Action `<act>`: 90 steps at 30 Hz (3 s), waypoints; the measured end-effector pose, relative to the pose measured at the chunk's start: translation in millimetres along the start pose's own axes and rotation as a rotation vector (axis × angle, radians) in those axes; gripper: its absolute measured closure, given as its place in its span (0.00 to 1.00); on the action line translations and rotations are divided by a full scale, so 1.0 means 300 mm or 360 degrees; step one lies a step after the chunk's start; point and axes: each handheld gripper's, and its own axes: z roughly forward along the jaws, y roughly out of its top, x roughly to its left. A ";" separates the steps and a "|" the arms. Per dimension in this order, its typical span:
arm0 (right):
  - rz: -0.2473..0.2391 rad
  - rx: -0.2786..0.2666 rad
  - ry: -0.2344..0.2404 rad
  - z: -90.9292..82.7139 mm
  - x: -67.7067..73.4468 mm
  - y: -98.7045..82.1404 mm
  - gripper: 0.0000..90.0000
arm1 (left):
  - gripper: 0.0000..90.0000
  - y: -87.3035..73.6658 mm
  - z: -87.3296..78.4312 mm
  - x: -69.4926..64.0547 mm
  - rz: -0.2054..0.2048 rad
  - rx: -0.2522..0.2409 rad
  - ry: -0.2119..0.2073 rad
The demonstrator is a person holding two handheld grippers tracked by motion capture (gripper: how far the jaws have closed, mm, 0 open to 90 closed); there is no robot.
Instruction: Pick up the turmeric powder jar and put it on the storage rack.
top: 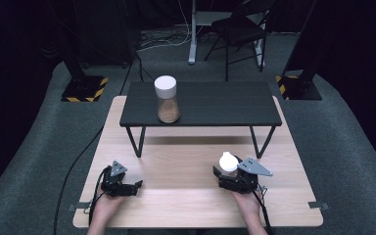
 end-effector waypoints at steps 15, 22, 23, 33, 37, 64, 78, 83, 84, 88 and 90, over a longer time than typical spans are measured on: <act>-0.0006 -0.0038 -0.0062 0.072 0.025 -0.036 0.22 | 0.08 0.000 0.001 0.000 0.0005 -0.0001 -0.0004; -0.0064 -0.0092 -0.0098 0.075 0.034 -0.062 0.33 | 0.08 0.002 0.001 0.000 0.0012 0.0002 -0.0006; -0.0063 -0.0091 -0.0096 0.074 0.032 -0.060 0.33 | 0.08 0.002 0.001 0.000 0.0012 0.0002 -0.0006; -0.0069 -0.0051 -0.0071 0.053 0.023 -0.033 0.34 | 0.08 0.003 0.002 0.000 0.0012 0.0003 -0.0007; -0.0075 -0.0044 -0.0062 0.036 0.023 -0.005 0.34 | 0.08 0.003 0.002 0.000 0.0013 0.0003 -0.0007; -0.0144 0.0018 0.0044 -0.074 -0.009 0.291 0.34 | 0.08 0.004 0.002 0.000 0.0013 0.0003 -0.0007; -0.0159 -0.0010 0.0060 -0.090 -0.021 0.430 0.34 | 0.08 0.004 0.002 0.000 0.0013 0.0004 -0.0007; -0.0153 -0.0013 0.0036 -0.093 -0.015 0.486 0.34 | 0.08 0.004 0.002 0.000 0.0013 0.0004 -0.0007; -0.0156 -0.0012 0.0027 -0.093 -0.013 0.497 0.34 | 0.08 0.004 0.002 0.000 0.0013 0.0004 -0.0007; -0.0158 -0.0020 0.0007 -0.093 -0.011 0.534 0.34 | 0.08 0.004 0.002 0.000 0.0013 0.0003 -0.0007; -0.0163 -0.0019 -0.0001 -0.093 -0.010 0.552 0.34 | 0.08 0.004 0.002 0.000 0.0013 0.0004 -0.0006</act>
